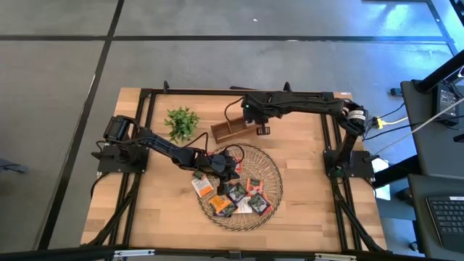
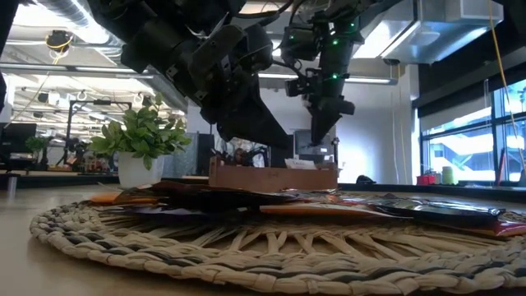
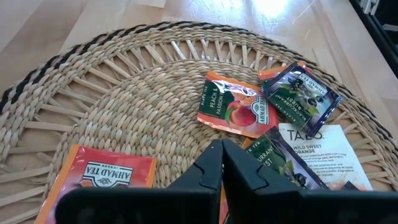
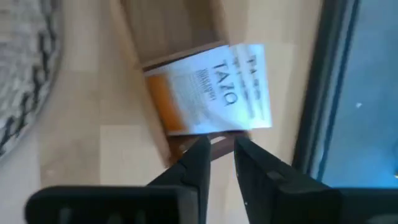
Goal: Pick & Place Tea
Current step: Adjust the wooden organizer on the table
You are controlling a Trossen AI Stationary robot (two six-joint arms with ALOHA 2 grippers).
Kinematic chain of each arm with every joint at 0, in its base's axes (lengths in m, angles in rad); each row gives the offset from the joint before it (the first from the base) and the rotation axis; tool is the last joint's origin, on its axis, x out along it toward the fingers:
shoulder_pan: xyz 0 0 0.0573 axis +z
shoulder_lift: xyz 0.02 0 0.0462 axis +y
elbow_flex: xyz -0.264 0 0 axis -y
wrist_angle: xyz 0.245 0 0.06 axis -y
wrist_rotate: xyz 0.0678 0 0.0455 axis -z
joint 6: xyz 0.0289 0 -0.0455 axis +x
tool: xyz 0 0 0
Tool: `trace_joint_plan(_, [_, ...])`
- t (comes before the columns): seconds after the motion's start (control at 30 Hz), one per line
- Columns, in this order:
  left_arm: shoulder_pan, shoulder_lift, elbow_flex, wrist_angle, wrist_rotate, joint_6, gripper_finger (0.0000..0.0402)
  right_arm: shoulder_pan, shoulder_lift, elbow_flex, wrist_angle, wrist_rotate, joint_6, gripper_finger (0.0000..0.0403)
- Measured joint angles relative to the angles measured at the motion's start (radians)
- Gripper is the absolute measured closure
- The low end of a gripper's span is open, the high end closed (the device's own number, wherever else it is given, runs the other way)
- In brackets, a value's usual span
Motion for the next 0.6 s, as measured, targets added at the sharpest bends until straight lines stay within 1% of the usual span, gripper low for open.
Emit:
trace_joint_plan(0.13, [0.0,0.0,0.0,-0.004,0.0,0.0,0.0398,0.0,0.0,0.0,0.021,0.057,0.006,0.0318])
trace_joint_plan(0.27, [0.0,0.0,0.0,-0.026,0.0,0.0,0.0398,-0.003,-0.002,0.0,0.009,0.031,0.079,0.0318])
trace_joint_plan(0.33, [0.0,0.0,0.0,-0.044,0.0,0.0,0.0398,-0.011,-0.009,0.0,-0.015,-0.043,0.1,0.0318])
trace_joint_plan(0.5, [0.0,0.0,0.0,-0.078,0.0,-0.021,0.0398,-0.044,-0.047,-0.001,-0.027,-0.327,0.124,0.0318])
trace_joint_plan(0.6, [0.0,0.0,0.0,-0.08,0.0,-0.034,0.0398,-0.053,-0.089,-0.002,-0.028,-0.424,0.15,0.0318])
